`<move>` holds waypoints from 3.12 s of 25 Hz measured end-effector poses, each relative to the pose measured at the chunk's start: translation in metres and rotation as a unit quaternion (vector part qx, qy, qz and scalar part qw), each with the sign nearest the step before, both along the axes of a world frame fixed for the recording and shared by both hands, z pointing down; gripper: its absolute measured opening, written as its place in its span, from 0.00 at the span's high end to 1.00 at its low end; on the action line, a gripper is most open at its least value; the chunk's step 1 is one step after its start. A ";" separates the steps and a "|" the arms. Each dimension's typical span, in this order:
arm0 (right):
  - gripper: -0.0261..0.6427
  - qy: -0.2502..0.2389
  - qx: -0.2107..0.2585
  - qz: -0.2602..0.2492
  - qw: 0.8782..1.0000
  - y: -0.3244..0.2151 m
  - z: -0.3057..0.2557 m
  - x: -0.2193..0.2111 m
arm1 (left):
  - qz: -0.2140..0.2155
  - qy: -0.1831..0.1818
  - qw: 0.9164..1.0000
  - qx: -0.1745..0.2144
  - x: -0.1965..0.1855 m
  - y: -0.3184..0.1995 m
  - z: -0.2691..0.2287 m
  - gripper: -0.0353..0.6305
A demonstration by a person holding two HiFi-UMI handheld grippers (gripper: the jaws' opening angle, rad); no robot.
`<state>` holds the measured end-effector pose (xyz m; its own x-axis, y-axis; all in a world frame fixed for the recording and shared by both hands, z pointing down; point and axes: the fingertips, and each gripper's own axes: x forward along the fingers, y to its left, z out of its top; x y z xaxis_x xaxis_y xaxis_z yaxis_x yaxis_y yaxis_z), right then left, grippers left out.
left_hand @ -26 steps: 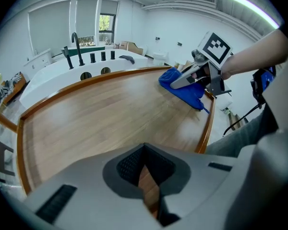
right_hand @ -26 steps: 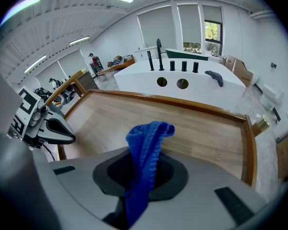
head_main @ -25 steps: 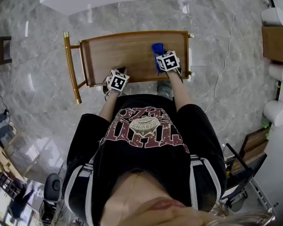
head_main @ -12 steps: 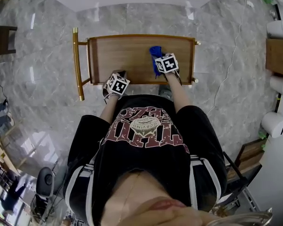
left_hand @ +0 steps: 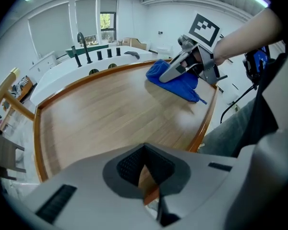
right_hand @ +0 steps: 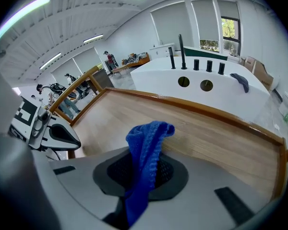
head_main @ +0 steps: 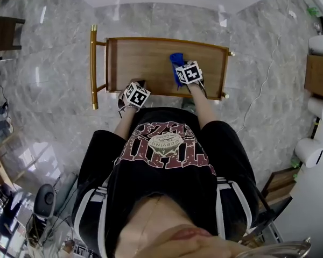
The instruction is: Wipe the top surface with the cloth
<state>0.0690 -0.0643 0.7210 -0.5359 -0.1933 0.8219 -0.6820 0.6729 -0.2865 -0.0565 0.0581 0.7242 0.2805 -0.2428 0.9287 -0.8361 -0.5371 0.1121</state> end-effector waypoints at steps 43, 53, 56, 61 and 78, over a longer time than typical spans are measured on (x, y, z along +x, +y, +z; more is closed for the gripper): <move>0.87 -0.031 0.000 -0.155 0.987 0.034 0.002 -0.158 | -0.101 0.029 0.994 0.025 -0.037 0.024 0.005 0.88; 0.87 -0.037 0.004 -0.172 0.984 0.039 0.003 -0.177 | -0.206 0.023 0.978 0.035 -0.082 0.034 -0.001 0.88; 0.87 -0.040 0.004 -0.179 0.983 0.041 0.004 -0.185 | -0.227 0.029 0.972 0.042 -0.086 0.039 -0.001 0.88; 0.87 -0.052 -0.008 -0.187 0.981 0.046 0.005 -0.202 | -0.243 0.050 0.968 0.047 -0.088 0.039 -0.002 0.88; 0.87 -0.064 -0.006 -0.260 0.963 0.070 0.005 -0.273 | -0.243 0.061 0.966 0.068 -0.091 0.040 -0.002 0.88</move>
